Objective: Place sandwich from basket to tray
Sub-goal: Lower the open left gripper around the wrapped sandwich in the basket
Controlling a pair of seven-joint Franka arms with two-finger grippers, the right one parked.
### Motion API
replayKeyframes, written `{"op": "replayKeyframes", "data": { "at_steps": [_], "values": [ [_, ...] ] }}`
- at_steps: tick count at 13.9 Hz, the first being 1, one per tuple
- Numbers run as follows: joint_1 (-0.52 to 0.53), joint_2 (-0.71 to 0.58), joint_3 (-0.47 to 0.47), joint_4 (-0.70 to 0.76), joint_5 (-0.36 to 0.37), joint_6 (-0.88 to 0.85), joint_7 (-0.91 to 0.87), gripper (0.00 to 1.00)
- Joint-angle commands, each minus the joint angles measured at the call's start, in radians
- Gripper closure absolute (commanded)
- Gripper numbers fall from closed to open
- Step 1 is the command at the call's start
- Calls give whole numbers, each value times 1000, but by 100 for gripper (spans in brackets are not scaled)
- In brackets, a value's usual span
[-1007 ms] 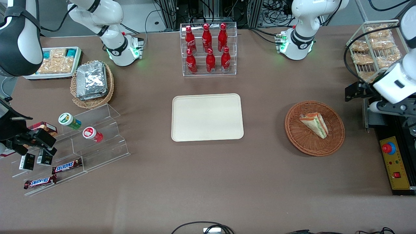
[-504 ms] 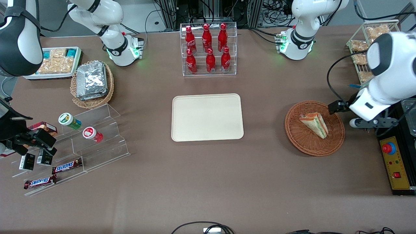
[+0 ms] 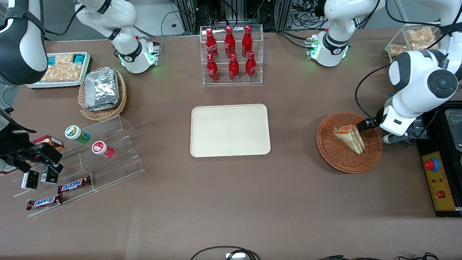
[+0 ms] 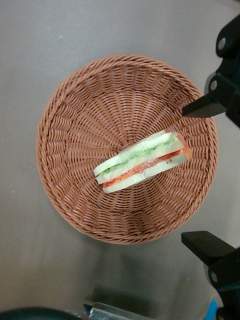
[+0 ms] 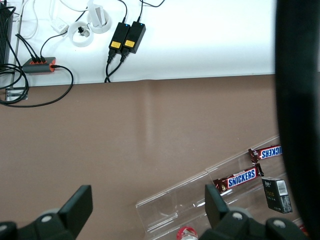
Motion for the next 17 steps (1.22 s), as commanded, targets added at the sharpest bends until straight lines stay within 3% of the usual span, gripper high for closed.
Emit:
{"op": "replayKeyframes", "data": {
  "at_steps": [1,9,17],
  "values": [
    [-4,-32,-6,-89,10,94,-108,0],
    [-4,29,-6,-246,10,374,-220,0],
    [-3,114,-4,-258,10,476,-254,0]
  ]
}}
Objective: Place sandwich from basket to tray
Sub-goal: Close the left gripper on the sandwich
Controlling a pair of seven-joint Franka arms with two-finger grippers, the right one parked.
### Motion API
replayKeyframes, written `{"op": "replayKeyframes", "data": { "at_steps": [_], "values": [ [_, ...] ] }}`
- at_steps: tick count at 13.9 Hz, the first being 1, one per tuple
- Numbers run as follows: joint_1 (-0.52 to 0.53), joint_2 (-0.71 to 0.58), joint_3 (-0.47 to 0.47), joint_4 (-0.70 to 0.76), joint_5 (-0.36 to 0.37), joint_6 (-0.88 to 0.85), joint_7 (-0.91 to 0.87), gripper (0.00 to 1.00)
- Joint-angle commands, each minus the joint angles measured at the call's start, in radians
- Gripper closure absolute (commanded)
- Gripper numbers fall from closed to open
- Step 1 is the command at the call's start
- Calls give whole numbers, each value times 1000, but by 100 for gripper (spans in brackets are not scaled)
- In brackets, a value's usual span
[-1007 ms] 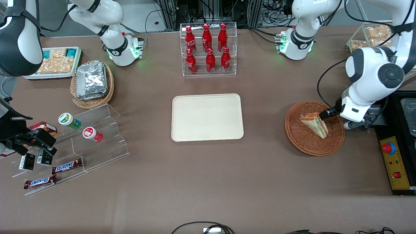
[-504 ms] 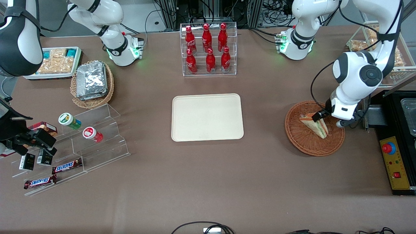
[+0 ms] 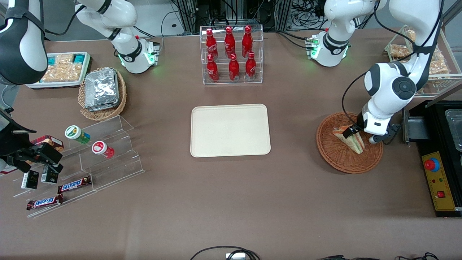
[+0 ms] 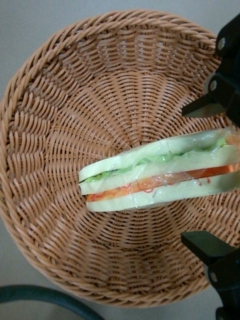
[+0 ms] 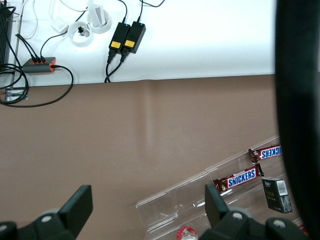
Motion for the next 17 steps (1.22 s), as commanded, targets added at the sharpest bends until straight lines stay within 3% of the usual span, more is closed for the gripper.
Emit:
{"op": "replayKeyframes", "data": {
  "at_steps": [1,4,6,7,9,10,17],
  "values": [
    [0,23,-1,-11,10,51,-25,0],
    [1,38,-1,-10,8,54,-37,1],
    [3,44,-1,-11,8,69,-44,14],
    [1,50,1,-11,8,71,-56,32],
    [3,53,1,-10,10,74,-71,87],
    [3,56,-1,-10,10,74,-71,100],
    [1,3,-2,32,10,-24,-71,100]
  ]
}}
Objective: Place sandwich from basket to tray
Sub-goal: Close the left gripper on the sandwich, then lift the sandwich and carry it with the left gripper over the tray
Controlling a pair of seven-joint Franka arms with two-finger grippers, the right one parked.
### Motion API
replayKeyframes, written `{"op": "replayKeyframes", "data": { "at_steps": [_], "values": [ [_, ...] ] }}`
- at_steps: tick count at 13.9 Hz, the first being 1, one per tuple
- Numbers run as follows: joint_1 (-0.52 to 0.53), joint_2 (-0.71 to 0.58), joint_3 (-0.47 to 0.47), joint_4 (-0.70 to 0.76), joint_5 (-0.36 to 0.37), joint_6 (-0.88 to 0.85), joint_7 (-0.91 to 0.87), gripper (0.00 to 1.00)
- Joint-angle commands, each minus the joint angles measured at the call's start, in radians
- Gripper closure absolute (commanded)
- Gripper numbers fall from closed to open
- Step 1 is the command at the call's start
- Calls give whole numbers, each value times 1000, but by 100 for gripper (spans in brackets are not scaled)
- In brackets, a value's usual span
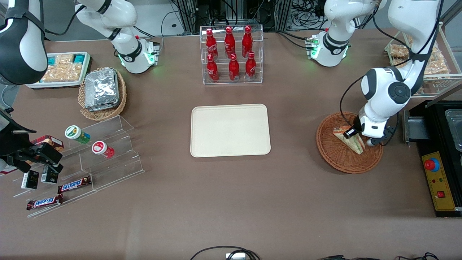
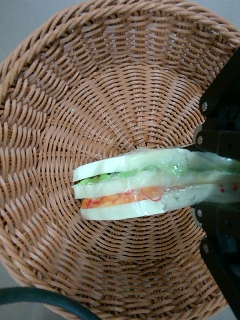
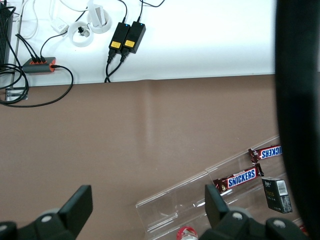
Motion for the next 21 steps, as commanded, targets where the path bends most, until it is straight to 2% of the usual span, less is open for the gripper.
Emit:
{"op": "replayKeyframes", "data": {
  "at_steps": [1,6,9,14,18,21],
  "values": [
    [-1,-63,-4,51,10,-116,-13,100],
    [-21,-72,-49,296,16,-437,-12,100],
    [-22,-63,-115,420,14,-543,-10,100],
    [-22,-54,-280,488,16,-568,-12,100],
    [-48,-26,-422,490,132,-560,-49,100],
    [-151,14,-428,491,174,-555,-104,100]
  ]
}}
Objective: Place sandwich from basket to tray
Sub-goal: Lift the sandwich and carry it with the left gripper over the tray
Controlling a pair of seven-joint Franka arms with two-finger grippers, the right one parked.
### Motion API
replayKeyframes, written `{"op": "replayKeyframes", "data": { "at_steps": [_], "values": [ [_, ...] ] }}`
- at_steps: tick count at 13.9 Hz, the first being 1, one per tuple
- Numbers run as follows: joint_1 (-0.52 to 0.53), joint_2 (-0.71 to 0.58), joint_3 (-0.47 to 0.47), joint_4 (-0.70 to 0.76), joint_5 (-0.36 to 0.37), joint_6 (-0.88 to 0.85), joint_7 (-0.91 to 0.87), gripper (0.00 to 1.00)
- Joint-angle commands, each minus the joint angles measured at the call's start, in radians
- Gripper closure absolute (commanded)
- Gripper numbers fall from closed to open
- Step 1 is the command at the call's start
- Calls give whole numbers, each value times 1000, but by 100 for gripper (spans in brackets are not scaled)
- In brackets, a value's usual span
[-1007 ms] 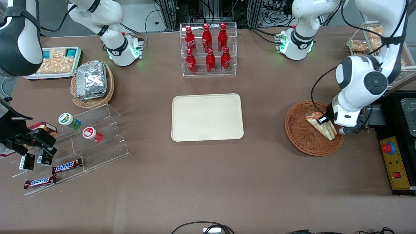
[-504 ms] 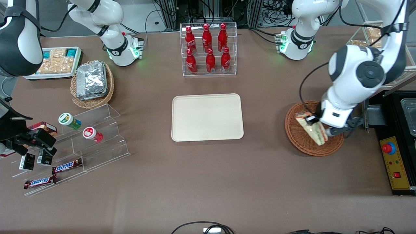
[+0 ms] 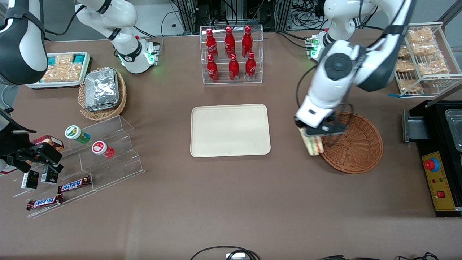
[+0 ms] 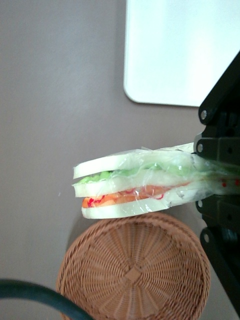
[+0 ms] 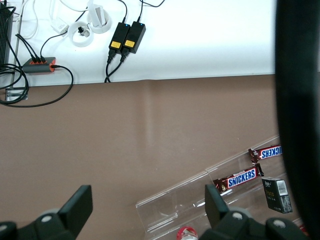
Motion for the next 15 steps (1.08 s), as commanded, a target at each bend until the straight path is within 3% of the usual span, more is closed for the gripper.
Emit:
{"op": "replayKeyframes", "data": {
  "at_steps": [1,7,15],
  "values": [
    [-79,53,0,34,40,-8,-48,100],
    [-260,158,2,24,50,83,-104,100],
    [-378,369,5,25,235,186,-254,100]
  ]
}}
